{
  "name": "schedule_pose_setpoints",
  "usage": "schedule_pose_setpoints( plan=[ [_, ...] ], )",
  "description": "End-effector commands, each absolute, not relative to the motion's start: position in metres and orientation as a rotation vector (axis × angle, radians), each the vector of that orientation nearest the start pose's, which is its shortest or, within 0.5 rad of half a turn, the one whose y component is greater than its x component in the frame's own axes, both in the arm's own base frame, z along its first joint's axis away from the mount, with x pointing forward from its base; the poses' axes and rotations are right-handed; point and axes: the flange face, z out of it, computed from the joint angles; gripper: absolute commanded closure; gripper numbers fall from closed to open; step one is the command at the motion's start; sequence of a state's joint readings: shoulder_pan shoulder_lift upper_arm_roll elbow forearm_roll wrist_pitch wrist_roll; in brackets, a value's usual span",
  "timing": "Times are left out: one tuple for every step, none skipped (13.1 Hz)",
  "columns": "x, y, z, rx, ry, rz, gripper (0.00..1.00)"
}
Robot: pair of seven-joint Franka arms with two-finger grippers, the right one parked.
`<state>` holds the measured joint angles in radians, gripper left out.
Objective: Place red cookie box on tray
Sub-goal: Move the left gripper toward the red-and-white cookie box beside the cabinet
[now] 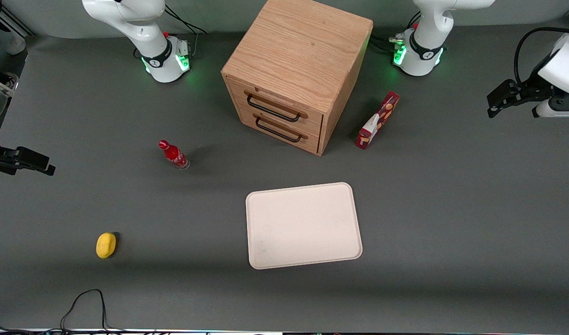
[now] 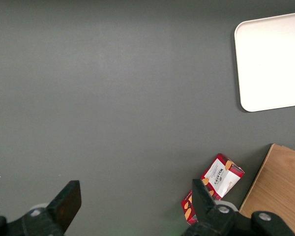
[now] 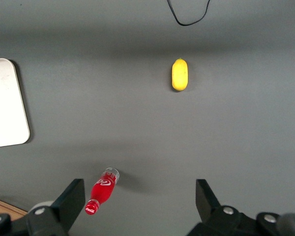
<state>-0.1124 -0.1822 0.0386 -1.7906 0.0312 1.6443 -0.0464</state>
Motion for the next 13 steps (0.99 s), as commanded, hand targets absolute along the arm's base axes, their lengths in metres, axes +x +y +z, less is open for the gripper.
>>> schedule_pose_setpoints(
  plan=[
    [0.496, -0.032, 0.625, -3.105, 0.062, -0.063, 0.0],
    [0.496, -0.033, 0.622, -3.104, 0.067, -0.046, 0.0],
    [0.495, -0.037, 0.616, -3.104, 0.081, -0.025, 0.0],
    [0.491, -0.046, 0.606, -3.096, 0.156, 0.041, 0.0],
    [0.484, -0.064, 0.588, -3.072, 0.326, 0.132, 0.0],
    [0.477, -0.076, 0.571, -3.057, 0.387, 0.191, 0.0],
    [0.469, -0.091, 0.555, -3.045, 0.431, 0.232, 0.0],
    [0.458, -0.108, 0.544, -3.027, 0.482, 0.257, 0.01],
    [0.442, -0.126, 0.53, -3.004, 0.539, 0.274, 0.02],
    [0.424, -0.136, 0.516, -2.989, 0.585, 0.277, 0.02],
    [0.406, -0.142, 0.497, -2.984, 0.621, 0.277, 0.02],
    [0.391, -0.153, 0.479, -2.968, 0.689, 0.293, 0.02],
    [0.382, -0.164, 0.463, -2.919, 0.828, 0.318, 0.01]
  ],
)
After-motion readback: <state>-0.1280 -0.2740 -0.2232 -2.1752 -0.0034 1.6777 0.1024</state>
